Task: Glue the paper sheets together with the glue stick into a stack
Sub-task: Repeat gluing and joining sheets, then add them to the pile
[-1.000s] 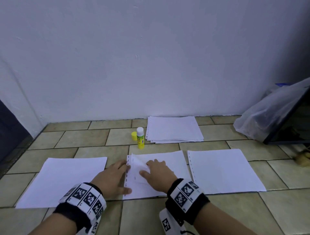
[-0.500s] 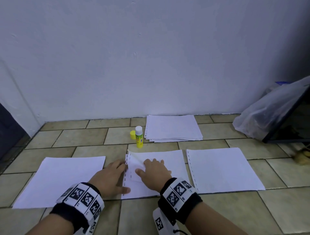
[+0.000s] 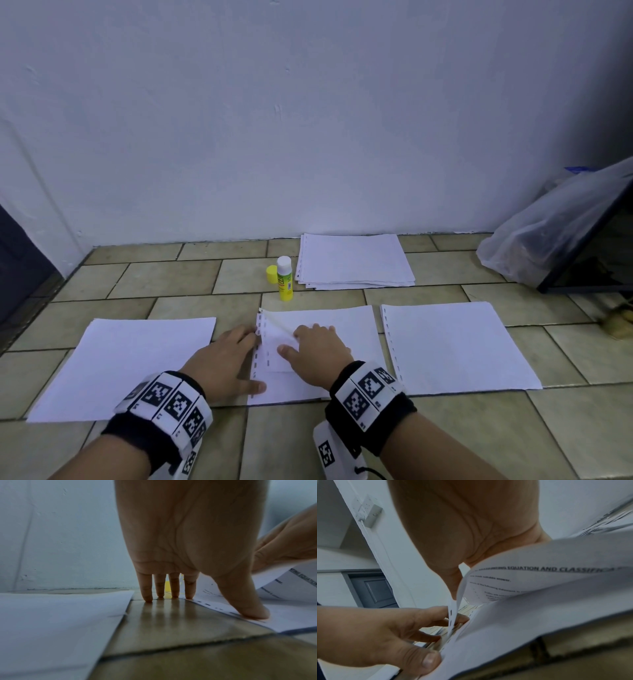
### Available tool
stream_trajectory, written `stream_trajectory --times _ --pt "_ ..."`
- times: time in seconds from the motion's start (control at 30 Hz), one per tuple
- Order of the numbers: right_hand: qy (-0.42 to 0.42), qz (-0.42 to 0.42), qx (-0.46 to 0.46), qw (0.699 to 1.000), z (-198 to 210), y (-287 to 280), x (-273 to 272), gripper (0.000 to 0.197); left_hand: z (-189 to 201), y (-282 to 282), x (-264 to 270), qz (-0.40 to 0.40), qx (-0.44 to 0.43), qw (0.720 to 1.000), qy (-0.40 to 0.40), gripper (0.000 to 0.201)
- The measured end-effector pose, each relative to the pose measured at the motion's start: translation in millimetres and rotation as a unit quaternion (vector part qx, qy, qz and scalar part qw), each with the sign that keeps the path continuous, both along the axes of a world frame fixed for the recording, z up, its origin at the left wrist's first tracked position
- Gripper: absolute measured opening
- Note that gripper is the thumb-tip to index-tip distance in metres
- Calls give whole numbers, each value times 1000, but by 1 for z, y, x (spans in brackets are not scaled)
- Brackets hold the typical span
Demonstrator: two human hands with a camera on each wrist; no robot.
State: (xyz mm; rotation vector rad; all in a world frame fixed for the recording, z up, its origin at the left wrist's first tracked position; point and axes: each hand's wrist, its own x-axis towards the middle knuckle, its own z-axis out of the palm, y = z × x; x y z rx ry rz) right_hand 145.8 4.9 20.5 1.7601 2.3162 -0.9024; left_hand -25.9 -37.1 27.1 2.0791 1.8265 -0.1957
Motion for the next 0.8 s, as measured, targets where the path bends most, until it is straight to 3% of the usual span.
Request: stream_trajectory --times 0.57,0.8 --pt "0 3 -16 1000 10 -6 1 54 -6 1 -10 -13 -22 999 -42 77" --pt "-19 20 -33 999 13 -5 2 53 -9 -1 -12 26 -27 998 -59 103"
